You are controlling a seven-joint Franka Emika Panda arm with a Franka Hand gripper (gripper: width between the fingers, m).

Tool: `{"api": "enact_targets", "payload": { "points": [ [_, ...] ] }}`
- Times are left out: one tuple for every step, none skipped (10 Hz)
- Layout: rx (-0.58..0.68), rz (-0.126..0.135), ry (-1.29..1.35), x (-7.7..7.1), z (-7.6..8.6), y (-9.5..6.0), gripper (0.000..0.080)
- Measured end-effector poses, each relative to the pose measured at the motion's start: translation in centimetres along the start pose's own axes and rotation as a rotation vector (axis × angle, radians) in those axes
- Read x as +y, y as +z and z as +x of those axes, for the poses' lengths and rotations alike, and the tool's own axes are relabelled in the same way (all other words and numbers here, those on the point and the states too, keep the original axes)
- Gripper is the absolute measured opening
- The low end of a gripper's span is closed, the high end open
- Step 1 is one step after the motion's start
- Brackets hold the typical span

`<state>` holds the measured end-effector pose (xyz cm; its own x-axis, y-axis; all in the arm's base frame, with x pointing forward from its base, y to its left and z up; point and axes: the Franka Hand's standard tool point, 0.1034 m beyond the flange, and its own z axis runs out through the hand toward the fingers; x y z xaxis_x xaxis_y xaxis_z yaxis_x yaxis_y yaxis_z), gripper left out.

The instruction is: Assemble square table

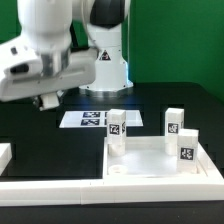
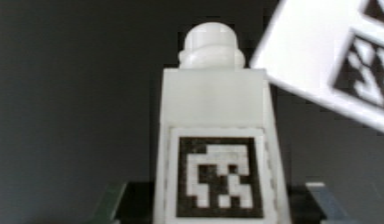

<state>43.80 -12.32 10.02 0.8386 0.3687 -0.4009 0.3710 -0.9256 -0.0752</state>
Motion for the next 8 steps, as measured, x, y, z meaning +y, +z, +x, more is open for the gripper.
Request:
{"api": "enact_targets", "payload": {
  "points": [
    [0.08, 0.02, 0.051, -0.1, 1.1, -3.4, 0.0287],
    [0.14, 0.005, 0.054, 0.7, 1.3, -5.1, 0.0287],
    [0.198, -0.013, 0.051, 1.0, 1.3, -4.7, 0.0287],
    [0.261, -0.021, 0.049, 1.0, 1.3, -4.5, 0.0287],
    [0.327, -0.034, 0.044, 1.3, 1.2, -4.6, 0.0287],
    [0.395, -0.062, 0.054, 1.7, 1.4, -4.4, 0.0287],
    [0.442, -0.1, 0.076, 1.7, 2.2, -3.9, 0.0287],
    [0.48, -0.094, 0.121, 0.3, 3.9, -5.0, 0.0287]
  ]
}}
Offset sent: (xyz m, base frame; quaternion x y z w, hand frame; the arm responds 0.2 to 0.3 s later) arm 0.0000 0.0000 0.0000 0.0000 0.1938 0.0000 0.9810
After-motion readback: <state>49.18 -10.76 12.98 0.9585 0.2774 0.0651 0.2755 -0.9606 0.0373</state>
